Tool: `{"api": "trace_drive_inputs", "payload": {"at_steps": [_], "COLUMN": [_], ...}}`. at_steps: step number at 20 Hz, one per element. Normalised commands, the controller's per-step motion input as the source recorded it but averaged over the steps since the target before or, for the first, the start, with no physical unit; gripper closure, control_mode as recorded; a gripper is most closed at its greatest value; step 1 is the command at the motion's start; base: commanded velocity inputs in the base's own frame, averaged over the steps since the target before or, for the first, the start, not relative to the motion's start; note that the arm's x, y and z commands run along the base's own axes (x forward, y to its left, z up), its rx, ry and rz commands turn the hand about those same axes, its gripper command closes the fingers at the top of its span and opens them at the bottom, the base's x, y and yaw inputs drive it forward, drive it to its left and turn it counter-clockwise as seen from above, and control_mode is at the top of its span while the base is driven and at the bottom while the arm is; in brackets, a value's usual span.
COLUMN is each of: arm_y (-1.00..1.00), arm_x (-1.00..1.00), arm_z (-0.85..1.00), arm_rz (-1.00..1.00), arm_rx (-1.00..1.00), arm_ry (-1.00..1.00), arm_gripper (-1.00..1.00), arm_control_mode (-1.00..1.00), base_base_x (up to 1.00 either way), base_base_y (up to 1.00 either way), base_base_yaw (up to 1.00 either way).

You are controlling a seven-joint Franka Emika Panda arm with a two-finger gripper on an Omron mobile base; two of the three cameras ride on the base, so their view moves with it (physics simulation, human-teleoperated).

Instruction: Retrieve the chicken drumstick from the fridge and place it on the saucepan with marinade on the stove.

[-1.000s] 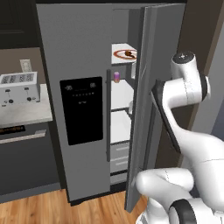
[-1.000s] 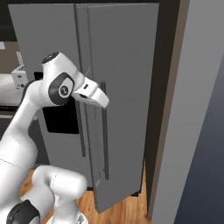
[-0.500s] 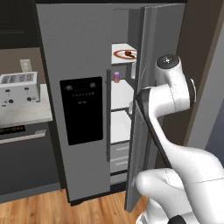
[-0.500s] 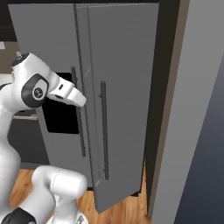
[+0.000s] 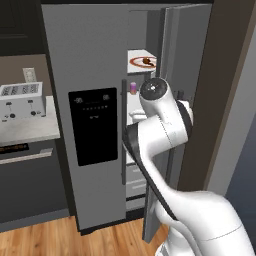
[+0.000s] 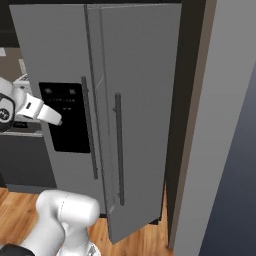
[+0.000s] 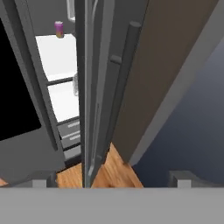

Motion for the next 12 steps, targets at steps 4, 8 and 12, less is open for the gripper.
{"api": "trace_drive_inputs", "payload": {"at_steps": [4,8,12], "arm_y": [0.60,0.46,0.34], "arm_x": [0.12,0.27,0.63], "arm_z": [0.06,0.00,0.00], "arm_rz": [0.00,-0.02,-0.06], "arm_rx": [-0.06,-0.07,-0.06], "arm_ry": [-0.14,-0.20,-0.11], "arm_gripper": [-1.00,-1.00,-1.00], "arm_control_mode": [-1.00,-1.00,-1.00], "base_base_x": [0.00,0.00,0.00], "base_base_y": [0.00,0.00,0.00], "base_base_yaw": [0.00,0.00,0.00]}}
